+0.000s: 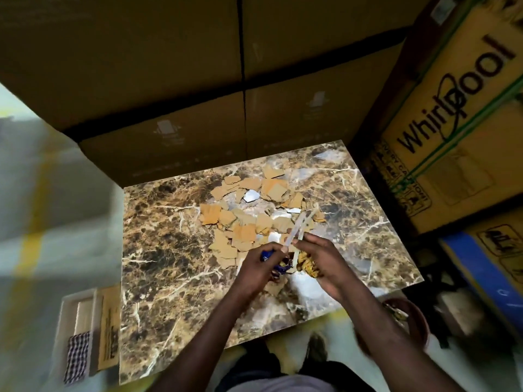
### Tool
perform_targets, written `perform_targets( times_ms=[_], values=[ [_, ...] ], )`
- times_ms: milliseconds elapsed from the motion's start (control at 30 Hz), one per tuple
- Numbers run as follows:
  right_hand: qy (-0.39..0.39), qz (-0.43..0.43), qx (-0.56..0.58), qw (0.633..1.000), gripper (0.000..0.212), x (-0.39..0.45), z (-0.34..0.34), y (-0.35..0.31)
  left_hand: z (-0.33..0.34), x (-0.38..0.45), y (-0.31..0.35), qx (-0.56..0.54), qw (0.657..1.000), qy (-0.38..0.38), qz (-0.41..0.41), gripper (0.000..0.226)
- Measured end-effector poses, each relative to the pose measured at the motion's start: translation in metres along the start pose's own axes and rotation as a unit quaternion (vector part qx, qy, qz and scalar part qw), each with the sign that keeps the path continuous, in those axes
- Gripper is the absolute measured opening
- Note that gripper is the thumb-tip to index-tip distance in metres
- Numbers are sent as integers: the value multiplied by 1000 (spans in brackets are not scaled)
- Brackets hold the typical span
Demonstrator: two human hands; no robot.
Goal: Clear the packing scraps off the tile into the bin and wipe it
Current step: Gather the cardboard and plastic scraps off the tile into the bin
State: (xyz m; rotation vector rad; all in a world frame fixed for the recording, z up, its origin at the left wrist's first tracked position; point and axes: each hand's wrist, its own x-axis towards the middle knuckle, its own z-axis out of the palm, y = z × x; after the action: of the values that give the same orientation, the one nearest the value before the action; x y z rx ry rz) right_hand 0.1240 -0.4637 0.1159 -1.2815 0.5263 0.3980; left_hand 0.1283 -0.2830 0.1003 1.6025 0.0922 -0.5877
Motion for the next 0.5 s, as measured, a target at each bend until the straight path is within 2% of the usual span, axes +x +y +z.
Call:
perform_targets(
  times_ms=[100,233,400,500],
  values=[
    [37,-17,15,999,23,-11,-40,-7,33,10,16,52,996,-74,8,30],
    [74,-40,115,990,28,-30,-97,-7,90,22,35,41,991,-129,-22,24],
    [149,-58,160,974,15,-68,-177,-5,182,27,44,85,975,-206,-16,29],
    [201,-57,188,960,17,-93,-232,3,247,25,39,99,975,-198,-26,42]
  ],
)
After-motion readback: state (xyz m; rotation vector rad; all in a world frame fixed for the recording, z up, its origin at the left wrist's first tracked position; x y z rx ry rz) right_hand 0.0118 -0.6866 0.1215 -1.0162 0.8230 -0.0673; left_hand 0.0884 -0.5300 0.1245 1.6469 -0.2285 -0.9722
